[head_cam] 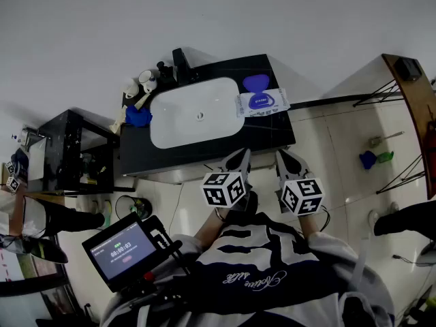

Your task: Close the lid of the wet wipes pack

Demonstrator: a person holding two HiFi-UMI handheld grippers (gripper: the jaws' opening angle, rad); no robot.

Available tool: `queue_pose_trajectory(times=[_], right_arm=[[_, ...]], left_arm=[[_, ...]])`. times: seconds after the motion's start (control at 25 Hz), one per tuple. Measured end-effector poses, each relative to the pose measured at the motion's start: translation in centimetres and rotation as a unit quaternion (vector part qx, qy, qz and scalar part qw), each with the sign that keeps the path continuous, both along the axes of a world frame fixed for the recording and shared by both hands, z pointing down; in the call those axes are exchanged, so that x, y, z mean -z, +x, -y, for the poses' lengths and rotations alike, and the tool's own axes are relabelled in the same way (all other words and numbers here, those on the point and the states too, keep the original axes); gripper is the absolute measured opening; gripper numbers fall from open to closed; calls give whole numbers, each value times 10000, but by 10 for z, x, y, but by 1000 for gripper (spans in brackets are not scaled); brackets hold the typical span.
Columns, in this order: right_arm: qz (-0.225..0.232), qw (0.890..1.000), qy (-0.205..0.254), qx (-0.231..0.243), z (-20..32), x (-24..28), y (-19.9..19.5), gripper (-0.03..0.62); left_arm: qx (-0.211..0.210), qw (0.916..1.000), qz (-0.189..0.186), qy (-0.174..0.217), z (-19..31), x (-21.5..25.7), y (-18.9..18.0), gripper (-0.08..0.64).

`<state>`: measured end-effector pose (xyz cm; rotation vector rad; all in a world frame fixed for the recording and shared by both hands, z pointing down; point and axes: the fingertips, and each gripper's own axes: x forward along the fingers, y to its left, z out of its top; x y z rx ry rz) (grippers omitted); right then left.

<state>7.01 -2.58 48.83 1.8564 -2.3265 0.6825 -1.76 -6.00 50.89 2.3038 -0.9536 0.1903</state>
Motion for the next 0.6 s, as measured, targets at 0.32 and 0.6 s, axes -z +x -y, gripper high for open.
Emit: queue_pose_trajectory(times=[0.32, 0.6], right_arm=[[-29, 9996, 28, -289, 110, -2, 8, -2], [-146, 9980, -285, -547, 137, -20, 37, -2]], left_arm=[[-306, 9991, 182, -214, 119, -27, 11, -2], [-442, 9951, 463, -753, 158, -80, 32, -2]])
